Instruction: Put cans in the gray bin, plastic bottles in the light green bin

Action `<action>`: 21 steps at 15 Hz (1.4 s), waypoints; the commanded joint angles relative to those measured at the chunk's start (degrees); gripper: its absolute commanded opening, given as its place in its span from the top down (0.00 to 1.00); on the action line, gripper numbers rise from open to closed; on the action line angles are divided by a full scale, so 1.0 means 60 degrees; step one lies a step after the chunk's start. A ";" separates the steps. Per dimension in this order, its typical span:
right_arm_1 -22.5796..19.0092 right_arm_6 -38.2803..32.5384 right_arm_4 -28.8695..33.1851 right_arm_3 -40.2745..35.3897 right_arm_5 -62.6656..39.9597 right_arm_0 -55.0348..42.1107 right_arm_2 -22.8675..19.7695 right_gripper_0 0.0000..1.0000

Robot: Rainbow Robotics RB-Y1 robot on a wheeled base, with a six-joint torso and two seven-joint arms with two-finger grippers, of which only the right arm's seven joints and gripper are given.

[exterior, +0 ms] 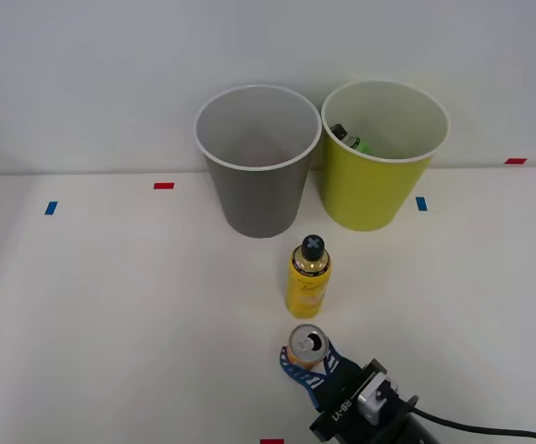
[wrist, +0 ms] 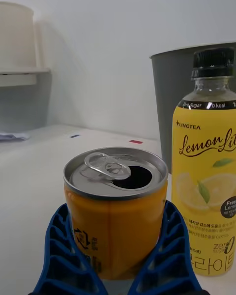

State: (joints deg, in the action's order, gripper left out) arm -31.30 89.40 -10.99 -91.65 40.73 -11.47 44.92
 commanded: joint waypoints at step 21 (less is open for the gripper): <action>0.1349 -0.2741 -0.2299 -0.6228 -1.0201 0.4562 -0.3502 1.00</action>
State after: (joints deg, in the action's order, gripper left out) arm -24.67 73.32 -24.51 -129.03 -15.06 12.03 26.08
